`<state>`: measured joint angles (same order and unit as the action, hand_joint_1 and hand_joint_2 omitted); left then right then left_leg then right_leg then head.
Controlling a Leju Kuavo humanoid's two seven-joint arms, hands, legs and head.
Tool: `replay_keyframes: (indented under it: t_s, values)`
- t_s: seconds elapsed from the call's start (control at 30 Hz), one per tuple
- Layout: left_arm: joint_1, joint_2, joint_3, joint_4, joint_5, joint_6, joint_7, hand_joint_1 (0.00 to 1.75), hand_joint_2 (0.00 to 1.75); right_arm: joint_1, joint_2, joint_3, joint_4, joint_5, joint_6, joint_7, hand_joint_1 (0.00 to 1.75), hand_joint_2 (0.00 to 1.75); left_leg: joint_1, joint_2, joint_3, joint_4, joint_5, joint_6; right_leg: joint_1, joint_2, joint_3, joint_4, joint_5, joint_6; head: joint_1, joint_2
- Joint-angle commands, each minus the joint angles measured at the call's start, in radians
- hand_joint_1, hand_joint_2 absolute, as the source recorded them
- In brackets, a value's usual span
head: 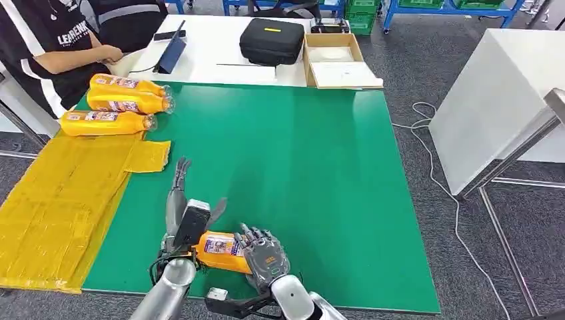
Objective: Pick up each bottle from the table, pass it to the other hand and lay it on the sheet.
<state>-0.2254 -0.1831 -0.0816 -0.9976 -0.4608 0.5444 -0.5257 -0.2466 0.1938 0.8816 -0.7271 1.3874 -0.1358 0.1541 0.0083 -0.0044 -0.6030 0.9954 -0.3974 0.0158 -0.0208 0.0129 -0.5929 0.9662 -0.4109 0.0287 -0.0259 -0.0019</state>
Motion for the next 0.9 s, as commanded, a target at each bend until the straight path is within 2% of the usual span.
replay_keyframes:
  t_s: [0.03, 0.2, 0.33, 0.43, 0.47, 0.5, 0.53, 0.57, 0.63, 0.67, 0.73, 0.77, 0.83, 0.87, 0.9]
  values:
    - [-0.003, 0.013, 0.011, 0.019, 0.025, -0.004, -0.015, 0.00, 1.75, -0.005, -0.022, -0.012, 0.167, -0.074, 0.057, -0.045, 1.73, 1.75, 0.000, -0.002, -0.003, -0.001, 0.002, -0.001, 0.000, -0.003, -0.002, -0.002, 0.001, -0.002, 0.000, 0.000]
    - [-0.018, 0.015, 0.000, 0.062, 0.052, -0.001, -0.039, 0.00, 1.75, -0.024, -0.022, -0.050, 0.206, -0.203, 0.100, -0.139, 1.75, 1.75, 0.000, -0.002, 0.001, -0.001, 0.000, -0.001, 0.000, -0.003, 0.001, -0.001, 0.000, -0.002, 0.000, 0.000]
    - [-0.017, 0.016, -0.006, 0.075, 0.075, 0.008, -0.056, 0.00, 1.75, -0.068, -0.022, -0.041, 0.259, -0.246, 0.109, -0.155, 1.75, 1.75, 0.000, 0.000, 0.003, 0.000, -0.002, -0.003, 0.001, 0.000, 0.003, -0.001, 0.000, -0.002, 0.000, 0.000]
    - [-0.013, 0.018, -0.010, 0.075, 0.083, 0.014, -0.059, 0.00, 1.75, -0.075, -0.016, -0.042, 0.270, -0.260, 0.103, -0.154, 1.75, 1.75, 0.001, 0.001, -0.001, -0.002, 0.000, -0.003, 0.001, -0.001, -0.001, -0.003, 0.002, -0.004, 0.000, 0.000]
    - [-0.010, 0.020, -0.009, 0.073, 0.086, 0.017, -0.061, 0.00, 1.75, -0.072, -0.014, -0.046, 0.267, -0.266, 0.089, -0.151, 1.75, 1.75, 0.001, 0.001, 0.002, 0.000, -0.002, -0.003, 0.001, 0.000, 0.003, -0.001, 0.000, -0.005, 0.000, 0.000]
    - [-0.007, 0.022, -0.009, 0.070, 0.089, 0.019, -0.062, 0.00, 1.75, -0.071, -0.012, -0.051, 0.262, -0.270, 0.070, -0.148, 1.75, 1.75, 0.001, -0.001, 0.000, -0.001, 0.000, -0.004, 0.001, -0.002, 0.001, -0.002, 0.001, -0.007, 0.000, 0.000]
    - [0.000, 0.024, -0.007, 0.062, 0.091, 0.021, -0.063, 0.00, 1.75, -0.070, -0.011, -0.062, 0.253, -0.277, 0.036, -0.140, 1.75, 1.75, 0.002, 0.000, 0.006, 0.001, -0.003, -0.004, 0.002, 0.000, 0.006, -0.001, -0.002, -0.005, 0.000, 0.000]
    - [0.012, 0.026, -0.005, 0.043, 0.094, 0.024, -0.060, 0.00, 1.75, -0.073, -0.012, -0.069, 0.239, -0.273, -0.020, -0.112, 1.75, 1.75, 0.002, -0.001, 0.002, 0.001, -0.002, -0.004, 0.002, -0.002, 0.003, -0.001, -0.001, -0.006, 0.000, 0.000]
    - [0.030, 0.028, 0.000, 0.012, 0.092, 0.027, -0.055, 0.00, 1.75, -0.073, -0.019, -0.097, 0.204, -0.278, -0.101, -0.073, 1.75, 1.75, 0.002, 0.003, 0.011, 0.003, -0.008, -0.004, 0.003, 0.002, 0.013, 0.002, -0.006, -0.006, 0.000, 0.000]
    - [0.033, 0.029, 0.000, 0.009, 0.092, 0.026, -0.055, 0.00, 1.75, -0.081, -0.021, -0.099, 0.202, -0.278, -0.097, -0.073, 1.75, 1.75, 0.002, 0.002, 0.006, 0.002, -0.005, -0.004, 0.002, 0.001, 0.007, 0.000, -0.004, -0.006, 0.000, 0.000]
    - [0.033, 0.029, 0.000, 0.009, 0.092, 0.026, -0.055, 0.00, 1.75, -0.081, -0.021, -0.099, 0.202, -0.278, -0.097, -0.073, 1.75, 1.75, 0.001, 0.001, 0.012, 0.001, -0.008, -0.003, 0.002, 0.001, 0.013, 0.000, -0.007, -0.005, 0.000, 0.000]
    - [0.033, 0.029, 0.000, 0.009, 0.092, 0.026, -0.055, 0.00, 1.75, -0.081, -0.021, -0.099, 0.202, -0.278, -0.097, -0.073, 1.75, 1.75, 0.001, 0.000, 0.007, -0.001, -0.005, -0.003, 0.002, -0.001, 0.009, -0.002, -0.006, -0.005, 0.000, 0.000]
    - [0.032, 0.029, 0.000, 0.008, 0.092, 0.026, -0.054, 0.00, 1.75, -0.078, -0.022, -0.099, 0.202, -0.279, -0.097, -0.073, 1.75, 1.75, 0.000, -0.003, 0.010, -0.003, -0.002, -0.004, 0.001, -0.003, 0.016, -0.004, -0.005, -0.004, 0.000, 0.000]
    - [0.032, 0.029, 0.000, 0.008, 0.092, 0.026, -0.054, 0.00, 1.75, -0.078, -0.022, -0.099, 0.202, -0.279, -0.097, -0.073, 1.75, 1.75, 0.000, -0.002, 0.014, 0.000, -0.003, -0.003, 0.001, 0.000, 0.026, -0.001, -0.006, -0.002, 0.000, 0.000]
    - [0.032, 0.029, 0.000, 0.008, 0.092, 0.026, -0.054, 0.00, 1.75, -0.078, -0.022, -0.099, 0.202, -0.279, -0.097, -0.073, 1.75, 1.75, 0.000, -0.003, 0.012, -0.001, -0.003, -0.003, 0.001, -0.002, 0.024, -0.002, -0.006, -0.002, 0.000, 0.000]
